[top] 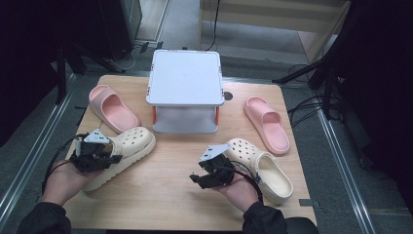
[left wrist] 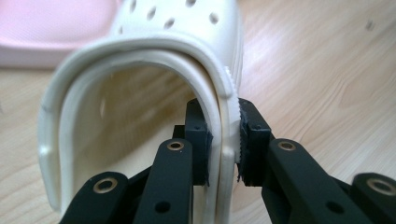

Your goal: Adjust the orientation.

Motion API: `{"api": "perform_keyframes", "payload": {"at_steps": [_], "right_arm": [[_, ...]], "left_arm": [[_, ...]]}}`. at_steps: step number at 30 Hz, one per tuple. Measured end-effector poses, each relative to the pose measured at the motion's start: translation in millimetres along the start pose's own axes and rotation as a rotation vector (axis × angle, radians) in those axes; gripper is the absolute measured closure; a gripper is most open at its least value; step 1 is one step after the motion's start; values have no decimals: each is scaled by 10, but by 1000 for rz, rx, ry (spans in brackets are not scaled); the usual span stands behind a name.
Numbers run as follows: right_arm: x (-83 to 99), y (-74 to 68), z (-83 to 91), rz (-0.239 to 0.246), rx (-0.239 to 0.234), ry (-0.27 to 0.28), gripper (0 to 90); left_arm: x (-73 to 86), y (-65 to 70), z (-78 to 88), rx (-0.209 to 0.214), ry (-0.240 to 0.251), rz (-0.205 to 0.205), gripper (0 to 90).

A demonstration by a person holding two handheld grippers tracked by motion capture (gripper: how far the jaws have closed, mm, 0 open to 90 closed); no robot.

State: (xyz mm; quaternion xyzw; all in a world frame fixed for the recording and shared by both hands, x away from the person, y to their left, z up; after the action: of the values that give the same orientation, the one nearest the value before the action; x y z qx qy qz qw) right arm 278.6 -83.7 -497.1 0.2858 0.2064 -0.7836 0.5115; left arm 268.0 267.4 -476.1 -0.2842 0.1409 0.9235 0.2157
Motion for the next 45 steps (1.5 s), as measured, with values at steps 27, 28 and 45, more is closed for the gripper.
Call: {"api": "perform_keyframes", "payload": {"at_steps": [27,28,45], "right_arm": [[80,32,19,-33,49,15,456],[97,54,5,-41,53,12,467],[49,220,-48,-124,51,90,679]], "left_arm": [[-452,1043,-493,140,-1,-212,767],[-441,1075,-547,149,-22,-217,767],[-366,1027,-572,262,-90,-160,625]]}}
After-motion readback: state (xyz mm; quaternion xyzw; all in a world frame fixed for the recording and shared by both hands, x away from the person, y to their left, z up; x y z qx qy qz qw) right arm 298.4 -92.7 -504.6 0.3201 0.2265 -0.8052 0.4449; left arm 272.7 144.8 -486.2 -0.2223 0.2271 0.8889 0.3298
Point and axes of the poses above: each handheld gripper's, and its own axes: z roughly backward along the jaws, x roughly out of its underside, y roughly to its right, the point moved 2 cm from there along -z, roughly forward along the jaws, and after that the axes turned 7 degrees about z, right-handed, at the moved point
